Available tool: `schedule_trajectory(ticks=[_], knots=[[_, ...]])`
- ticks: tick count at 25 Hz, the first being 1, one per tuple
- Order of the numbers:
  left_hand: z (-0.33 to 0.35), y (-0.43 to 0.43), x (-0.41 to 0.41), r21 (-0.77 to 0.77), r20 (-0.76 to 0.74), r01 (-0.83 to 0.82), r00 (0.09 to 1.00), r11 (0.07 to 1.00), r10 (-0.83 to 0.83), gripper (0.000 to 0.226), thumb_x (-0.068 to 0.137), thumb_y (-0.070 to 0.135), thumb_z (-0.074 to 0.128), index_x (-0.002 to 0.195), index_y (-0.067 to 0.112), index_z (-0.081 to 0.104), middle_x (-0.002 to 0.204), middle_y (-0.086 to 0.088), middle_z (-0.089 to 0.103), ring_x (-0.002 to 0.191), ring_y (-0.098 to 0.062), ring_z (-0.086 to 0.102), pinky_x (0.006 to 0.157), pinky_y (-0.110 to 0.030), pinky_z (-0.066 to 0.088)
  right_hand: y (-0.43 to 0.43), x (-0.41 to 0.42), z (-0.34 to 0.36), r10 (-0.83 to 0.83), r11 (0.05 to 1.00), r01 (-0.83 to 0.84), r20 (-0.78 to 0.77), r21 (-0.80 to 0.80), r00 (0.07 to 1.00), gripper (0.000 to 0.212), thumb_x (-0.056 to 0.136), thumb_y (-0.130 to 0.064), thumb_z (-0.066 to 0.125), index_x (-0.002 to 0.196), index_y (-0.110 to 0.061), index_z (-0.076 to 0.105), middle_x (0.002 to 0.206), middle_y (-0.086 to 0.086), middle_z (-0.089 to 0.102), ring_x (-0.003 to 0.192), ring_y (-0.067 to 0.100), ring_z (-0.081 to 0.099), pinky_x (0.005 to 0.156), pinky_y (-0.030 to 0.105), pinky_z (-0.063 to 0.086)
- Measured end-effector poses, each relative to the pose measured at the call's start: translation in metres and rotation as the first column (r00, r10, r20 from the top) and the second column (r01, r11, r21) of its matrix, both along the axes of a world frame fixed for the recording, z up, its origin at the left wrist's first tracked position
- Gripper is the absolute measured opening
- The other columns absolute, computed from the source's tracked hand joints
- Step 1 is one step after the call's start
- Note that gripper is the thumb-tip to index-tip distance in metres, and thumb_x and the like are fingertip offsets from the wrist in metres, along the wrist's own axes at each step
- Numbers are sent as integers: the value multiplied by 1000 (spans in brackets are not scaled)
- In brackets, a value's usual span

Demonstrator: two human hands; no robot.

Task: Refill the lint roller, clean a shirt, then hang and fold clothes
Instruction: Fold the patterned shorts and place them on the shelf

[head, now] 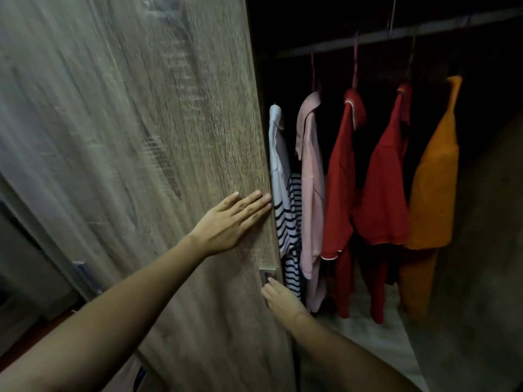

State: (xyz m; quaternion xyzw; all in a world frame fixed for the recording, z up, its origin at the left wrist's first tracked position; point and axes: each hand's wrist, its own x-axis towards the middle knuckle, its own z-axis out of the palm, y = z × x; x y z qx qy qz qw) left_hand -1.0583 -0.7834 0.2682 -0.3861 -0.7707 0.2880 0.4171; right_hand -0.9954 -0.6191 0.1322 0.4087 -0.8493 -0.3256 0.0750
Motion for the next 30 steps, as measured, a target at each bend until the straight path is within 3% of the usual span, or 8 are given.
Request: schedule_trajectory(ticks=[4,9,14,23,30], knots=[[1,13,-7,1,-20,85,996,996,-85,64,91,19,29,150,14,5,159,0,-13,146,-15,-10,117,-36,1,14,-5,-11,45,994,-36,-84,104,995,43,98,-13,28,139,1,31,142,13,33,130,27,31,117,39,11],[2,72,-8,19,-19,205,979,979,-205,60,88,19,34,147,14,23,154,4,21,142,-16,20,115,-36,6,64,2,-20,-2,992,20,-141,128,990,43,96,-17,33,135,-3,40,136,10,39,125,25,37,114,39,19],[-3,159,-9,33,-62,294,955,955,-291,61,92,31,40,148,14,23,155,3,20,145,-17,16,115,-38,7,141,23,-19,-128,980,148,-152,130,980,44,94,-20,41,134,-4,43,135,10,41,123,25,39,113,39,24],[-3,347,11,32,-61,357,933,934,-355,61,92,35,36,147,11,25,154,-3,24,142,-15,20,116,-38,5,310,53,-18,-340,913,353,-94,206,936,50,86,-22,58,133,-11,46,145,11,34,133,28,30,115,44,19],[-4,450,28,50,-39,335,942,941,-334,58,93,32,30,147,12,25,154,-2,25,142,-15,24,115,-38,5,414,65,-16,-337,914,353,-107,202,935,42,96,-25,40,134,-8,45,141,10,36,128,27,32,115,39,18]])
